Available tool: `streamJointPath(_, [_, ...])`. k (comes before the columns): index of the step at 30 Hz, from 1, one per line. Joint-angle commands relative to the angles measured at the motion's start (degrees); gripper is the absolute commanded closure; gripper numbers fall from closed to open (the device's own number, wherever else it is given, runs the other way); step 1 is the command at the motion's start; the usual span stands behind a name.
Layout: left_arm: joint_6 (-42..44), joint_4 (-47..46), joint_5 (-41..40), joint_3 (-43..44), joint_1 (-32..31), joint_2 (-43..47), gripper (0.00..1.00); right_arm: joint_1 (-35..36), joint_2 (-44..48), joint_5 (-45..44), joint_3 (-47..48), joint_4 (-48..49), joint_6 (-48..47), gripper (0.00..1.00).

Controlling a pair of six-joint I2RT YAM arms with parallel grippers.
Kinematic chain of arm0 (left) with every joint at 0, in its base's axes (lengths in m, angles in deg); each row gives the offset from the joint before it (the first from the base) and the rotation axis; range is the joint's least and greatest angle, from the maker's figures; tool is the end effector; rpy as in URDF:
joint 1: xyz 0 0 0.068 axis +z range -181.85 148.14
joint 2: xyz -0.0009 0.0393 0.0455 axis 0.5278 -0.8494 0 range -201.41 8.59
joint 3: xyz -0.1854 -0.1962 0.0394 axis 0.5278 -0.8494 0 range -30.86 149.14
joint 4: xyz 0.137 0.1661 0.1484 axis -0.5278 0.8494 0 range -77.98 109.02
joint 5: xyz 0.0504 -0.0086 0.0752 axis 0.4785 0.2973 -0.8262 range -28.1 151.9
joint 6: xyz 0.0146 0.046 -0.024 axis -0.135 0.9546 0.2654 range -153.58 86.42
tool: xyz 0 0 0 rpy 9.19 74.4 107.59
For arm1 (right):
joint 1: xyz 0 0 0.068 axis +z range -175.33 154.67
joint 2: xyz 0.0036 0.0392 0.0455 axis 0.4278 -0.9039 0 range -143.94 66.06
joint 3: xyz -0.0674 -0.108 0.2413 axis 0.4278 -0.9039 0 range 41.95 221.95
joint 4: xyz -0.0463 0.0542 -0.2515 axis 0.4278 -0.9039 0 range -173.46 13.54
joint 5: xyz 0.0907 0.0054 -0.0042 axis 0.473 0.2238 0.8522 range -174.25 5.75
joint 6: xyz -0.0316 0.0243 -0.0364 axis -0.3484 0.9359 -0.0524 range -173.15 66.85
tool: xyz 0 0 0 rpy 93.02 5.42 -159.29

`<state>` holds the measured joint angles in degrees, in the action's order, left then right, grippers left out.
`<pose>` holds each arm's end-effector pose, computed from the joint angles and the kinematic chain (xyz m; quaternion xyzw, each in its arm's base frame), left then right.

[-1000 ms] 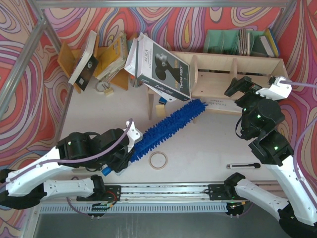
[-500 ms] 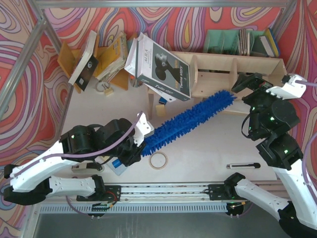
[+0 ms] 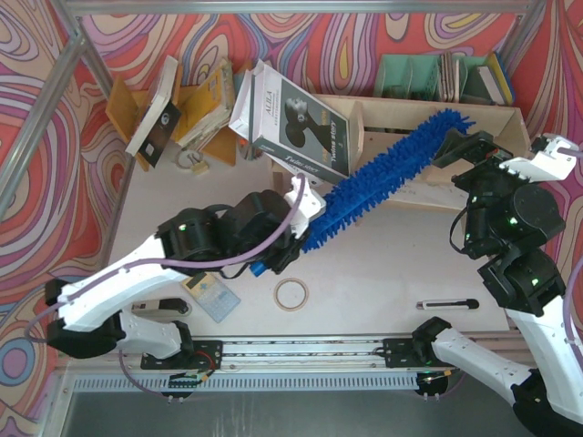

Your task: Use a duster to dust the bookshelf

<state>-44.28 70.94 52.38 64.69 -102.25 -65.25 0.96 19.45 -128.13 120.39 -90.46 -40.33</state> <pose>0.0856 -0.2231 0.4475 0.4122 0.7926 -0.2315 0.3850 0.1096 0.0266 0.5161 0.2359 0.5780 0.0435 0.7800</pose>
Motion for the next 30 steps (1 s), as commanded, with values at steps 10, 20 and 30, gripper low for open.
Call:
streamJointPath(10, [2.15,-9.66,-2.79,0.43,1.70,-7.48,1.00,0.08,1.46,-0.67,-2.25,0.82,-0.84,0.01])
streamJointPath(20, [2.28,-14.54,3.26,0.56,3.57,-11.85,1.00,0.06,1.52,-1.03,-2.71,0.99,-1.17,0.01])
streamJointPath(30, [2.37,-15.67,4.67,1.95,3.77,-15.47,1.00,0.08,2.05,-1.28,-3.19,0.83,-1.20,0.01])
